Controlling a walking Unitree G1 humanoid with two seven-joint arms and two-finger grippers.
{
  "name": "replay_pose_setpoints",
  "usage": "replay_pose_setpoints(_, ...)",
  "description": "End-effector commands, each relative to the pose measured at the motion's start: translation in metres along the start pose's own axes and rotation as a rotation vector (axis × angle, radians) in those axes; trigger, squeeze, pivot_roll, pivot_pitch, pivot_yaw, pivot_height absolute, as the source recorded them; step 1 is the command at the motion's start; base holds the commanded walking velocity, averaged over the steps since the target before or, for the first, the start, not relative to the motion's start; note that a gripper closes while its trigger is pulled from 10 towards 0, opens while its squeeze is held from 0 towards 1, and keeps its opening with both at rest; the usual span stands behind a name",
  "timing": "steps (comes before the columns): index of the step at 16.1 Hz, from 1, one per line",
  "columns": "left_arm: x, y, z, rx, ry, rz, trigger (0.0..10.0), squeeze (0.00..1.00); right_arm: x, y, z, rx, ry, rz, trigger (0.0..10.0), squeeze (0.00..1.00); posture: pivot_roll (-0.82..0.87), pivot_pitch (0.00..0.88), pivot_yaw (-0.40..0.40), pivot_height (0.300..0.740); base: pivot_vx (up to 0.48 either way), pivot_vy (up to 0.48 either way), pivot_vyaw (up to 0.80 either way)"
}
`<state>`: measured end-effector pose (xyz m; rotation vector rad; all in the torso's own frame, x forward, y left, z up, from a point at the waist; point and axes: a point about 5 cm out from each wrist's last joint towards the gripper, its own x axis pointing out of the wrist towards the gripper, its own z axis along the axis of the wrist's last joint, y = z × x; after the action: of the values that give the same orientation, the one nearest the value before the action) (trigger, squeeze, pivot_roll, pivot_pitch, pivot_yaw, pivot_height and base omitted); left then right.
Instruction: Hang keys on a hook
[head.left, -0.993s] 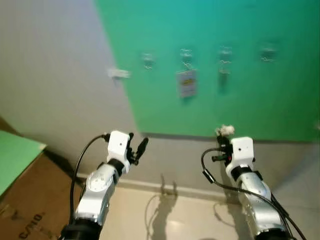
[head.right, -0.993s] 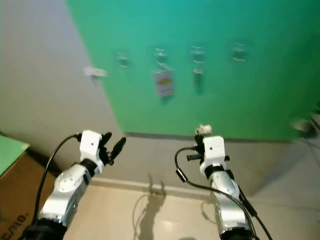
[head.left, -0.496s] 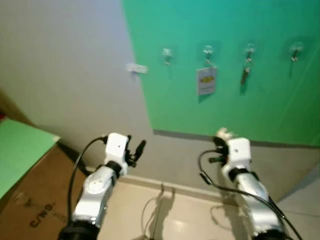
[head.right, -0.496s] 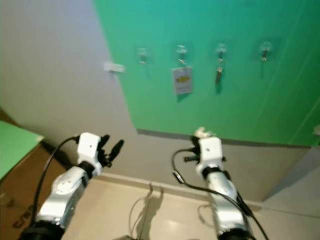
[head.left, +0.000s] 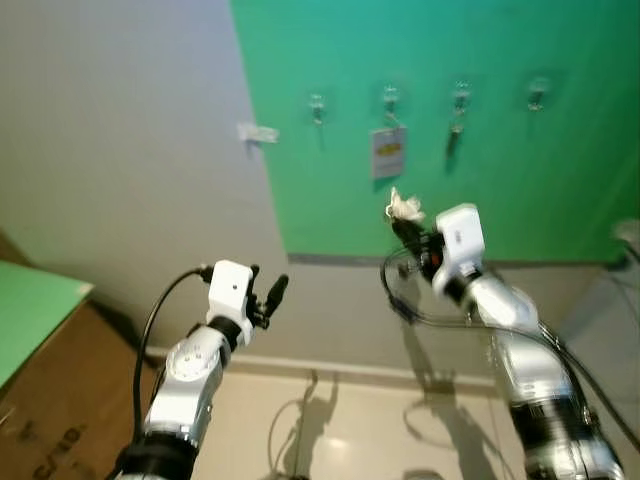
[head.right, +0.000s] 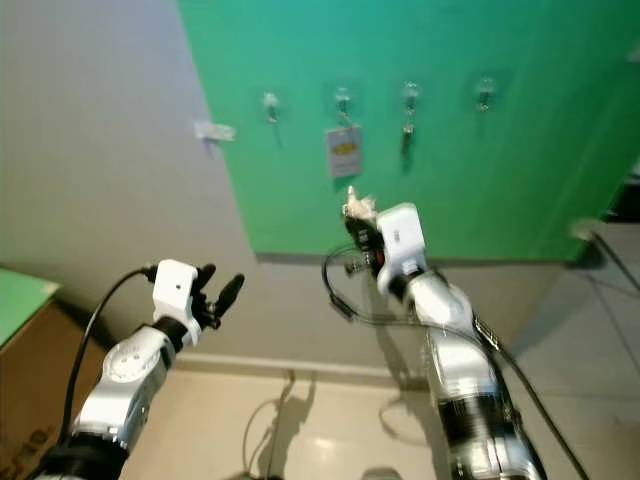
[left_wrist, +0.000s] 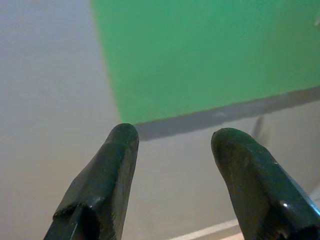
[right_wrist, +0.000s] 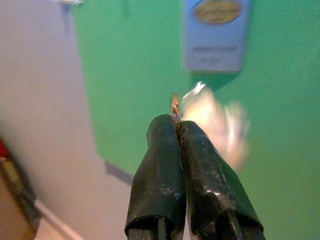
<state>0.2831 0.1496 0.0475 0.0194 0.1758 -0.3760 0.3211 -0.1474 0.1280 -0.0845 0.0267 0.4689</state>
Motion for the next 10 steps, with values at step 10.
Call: replay_pose_setpoints(10,0.002,-0.002,0.002,0.006,-0.005,0.003,10.0,0.0,0.052,0.027,0.079,0.051,-0.072,0.303,0.0,0.0,-0.22,0.0,0.095,0.74,0.0,0.0,0.0)
